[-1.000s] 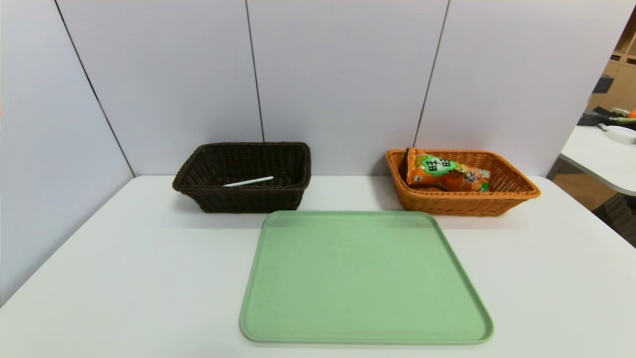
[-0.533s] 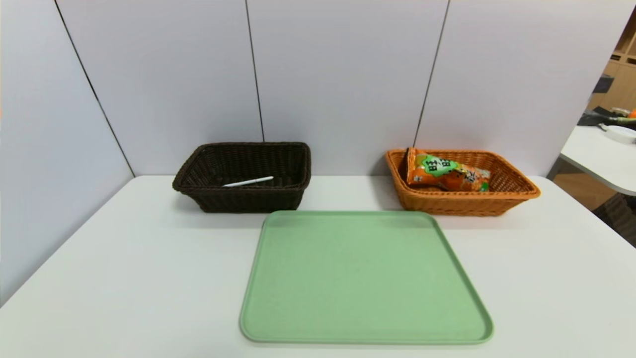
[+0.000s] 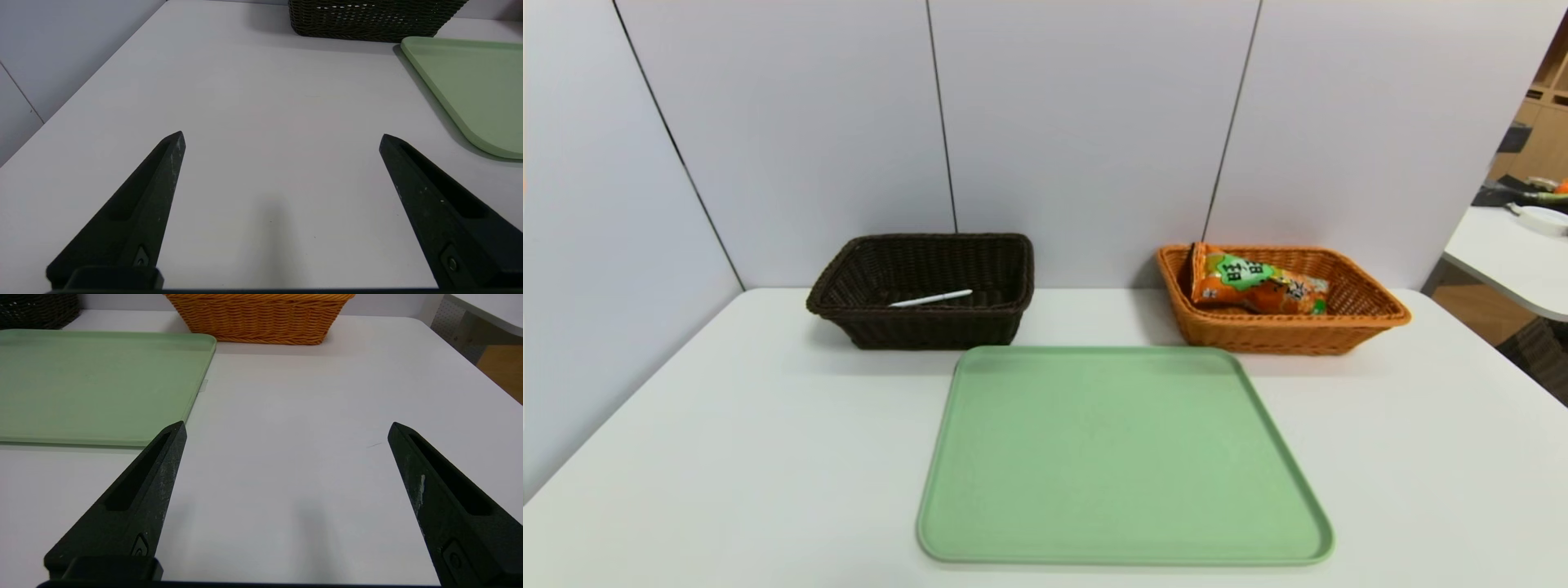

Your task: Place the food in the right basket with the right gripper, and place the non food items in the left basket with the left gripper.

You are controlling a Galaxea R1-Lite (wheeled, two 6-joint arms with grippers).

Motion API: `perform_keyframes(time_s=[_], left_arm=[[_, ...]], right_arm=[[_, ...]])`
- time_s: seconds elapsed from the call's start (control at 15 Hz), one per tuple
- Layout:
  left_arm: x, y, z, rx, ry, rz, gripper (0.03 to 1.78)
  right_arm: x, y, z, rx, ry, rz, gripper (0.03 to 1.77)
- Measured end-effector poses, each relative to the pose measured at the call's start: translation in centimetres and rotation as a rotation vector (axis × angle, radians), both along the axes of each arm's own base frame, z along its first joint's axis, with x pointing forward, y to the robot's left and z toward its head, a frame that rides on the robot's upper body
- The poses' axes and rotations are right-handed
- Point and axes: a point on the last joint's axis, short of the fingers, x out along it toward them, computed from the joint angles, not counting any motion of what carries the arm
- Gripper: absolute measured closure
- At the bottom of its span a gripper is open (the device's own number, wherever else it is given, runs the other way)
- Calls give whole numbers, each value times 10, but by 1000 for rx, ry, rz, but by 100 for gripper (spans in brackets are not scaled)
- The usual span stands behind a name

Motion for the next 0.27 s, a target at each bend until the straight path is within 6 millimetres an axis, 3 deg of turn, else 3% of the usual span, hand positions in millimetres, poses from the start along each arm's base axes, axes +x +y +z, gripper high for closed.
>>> perform_keyframes(time_s=[0.27], left_arm=[[0,0,0,0,0,0,12]], right_arm=[[0,0,0,3,-1,-1,10]])
